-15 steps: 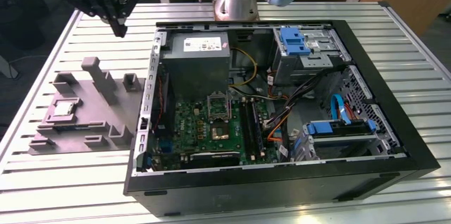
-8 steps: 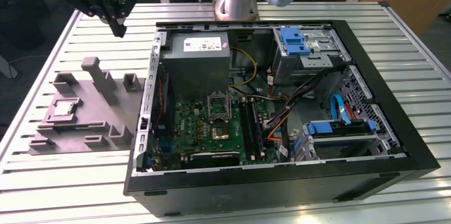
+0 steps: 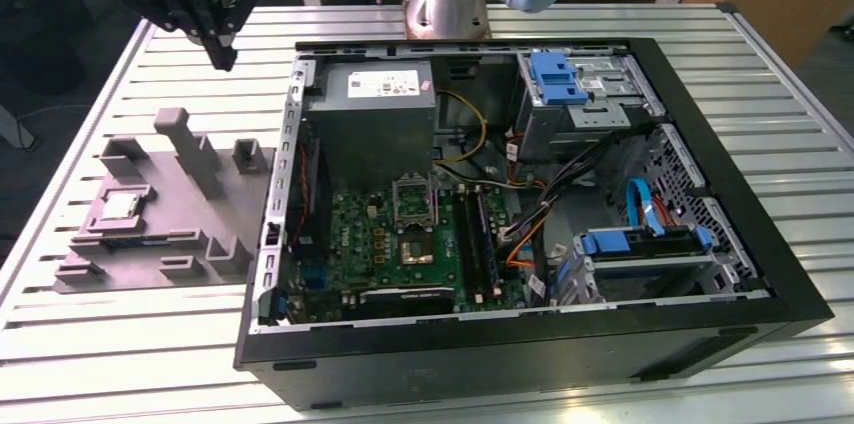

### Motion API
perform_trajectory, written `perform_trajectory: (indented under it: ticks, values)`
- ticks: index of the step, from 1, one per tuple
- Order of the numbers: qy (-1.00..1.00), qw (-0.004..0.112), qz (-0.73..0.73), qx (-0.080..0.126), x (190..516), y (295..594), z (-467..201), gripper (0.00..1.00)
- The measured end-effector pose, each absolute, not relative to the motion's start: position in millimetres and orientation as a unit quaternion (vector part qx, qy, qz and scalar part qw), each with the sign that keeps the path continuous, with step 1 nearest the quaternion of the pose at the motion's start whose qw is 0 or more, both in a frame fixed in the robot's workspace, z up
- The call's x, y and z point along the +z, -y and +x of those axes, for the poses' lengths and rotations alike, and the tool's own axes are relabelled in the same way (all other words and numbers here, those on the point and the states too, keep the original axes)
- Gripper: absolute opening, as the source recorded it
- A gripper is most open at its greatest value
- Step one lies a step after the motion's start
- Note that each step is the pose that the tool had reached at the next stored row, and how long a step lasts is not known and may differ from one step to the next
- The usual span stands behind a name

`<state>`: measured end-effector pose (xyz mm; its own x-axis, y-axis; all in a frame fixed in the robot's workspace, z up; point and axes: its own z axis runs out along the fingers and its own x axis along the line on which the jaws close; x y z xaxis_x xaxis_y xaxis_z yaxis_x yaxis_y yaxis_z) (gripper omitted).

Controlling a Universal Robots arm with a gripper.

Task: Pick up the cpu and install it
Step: 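Reach for the cpu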

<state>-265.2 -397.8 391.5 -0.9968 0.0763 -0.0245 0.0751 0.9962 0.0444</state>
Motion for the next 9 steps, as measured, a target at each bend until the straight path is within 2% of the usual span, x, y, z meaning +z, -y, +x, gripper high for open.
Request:
perform_trajectory:
  ticks: [9]
  values:
    - [-0.999, 0.013, 0.038, 0.022, 391.4, 397.8, -268.1, 0.11]
